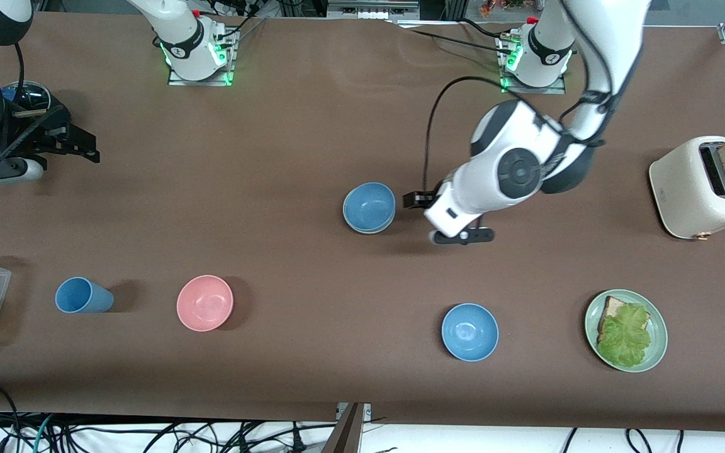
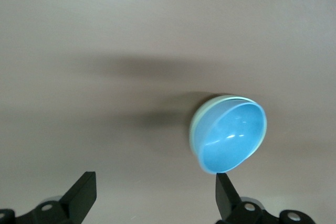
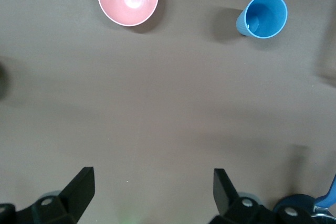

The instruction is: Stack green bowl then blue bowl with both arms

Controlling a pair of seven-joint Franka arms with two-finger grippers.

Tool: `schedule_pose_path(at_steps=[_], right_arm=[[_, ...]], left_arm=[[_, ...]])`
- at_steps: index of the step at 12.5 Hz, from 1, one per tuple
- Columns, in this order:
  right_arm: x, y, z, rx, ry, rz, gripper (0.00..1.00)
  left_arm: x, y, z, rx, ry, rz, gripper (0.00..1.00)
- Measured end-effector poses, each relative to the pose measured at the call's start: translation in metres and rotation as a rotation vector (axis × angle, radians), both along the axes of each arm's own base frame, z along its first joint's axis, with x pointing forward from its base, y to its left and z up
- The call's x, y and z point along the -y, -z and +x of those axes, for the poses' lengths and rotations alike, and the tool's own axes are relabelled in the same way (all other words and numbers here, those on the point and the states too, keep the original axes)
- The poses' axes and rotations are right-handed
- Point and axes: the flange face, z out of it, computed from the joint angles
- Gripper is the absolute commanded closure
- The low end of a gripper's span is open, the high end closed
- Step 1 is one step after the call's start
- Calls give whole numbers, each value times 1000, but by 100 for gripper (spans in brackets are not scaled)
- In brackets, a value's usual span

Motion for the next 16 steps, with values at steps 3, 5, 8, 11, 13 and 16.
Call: schedule_pose_path(at_steps=[3, 5, 8, 11, 13, 16], right_arm=[[1, 0, 0, 0, 2, 0, 0], [6, 0, 0, 0, 9, 0, 0], [8, 1, 1, -1, 14, 0, 0], [8, 1, 1, -2, 14, 0, 0], [8, 2, 1, -3, 14, 0, 0], [8, 2, 1, -3, 14, 0, 0]], left_arm=[[-53, -78, -4, -5, 85, 125, 0], [-94, -128, 2, 18, 159, 126, 0], [-180, -181, 2, 103, 180, 138, 0], [-247, -208, -30, 167, 135, 163, 0], [-257, -204, -57, 181, 123, 170, 0], [-253, -186, -70, 163, 134, 172, 0]])
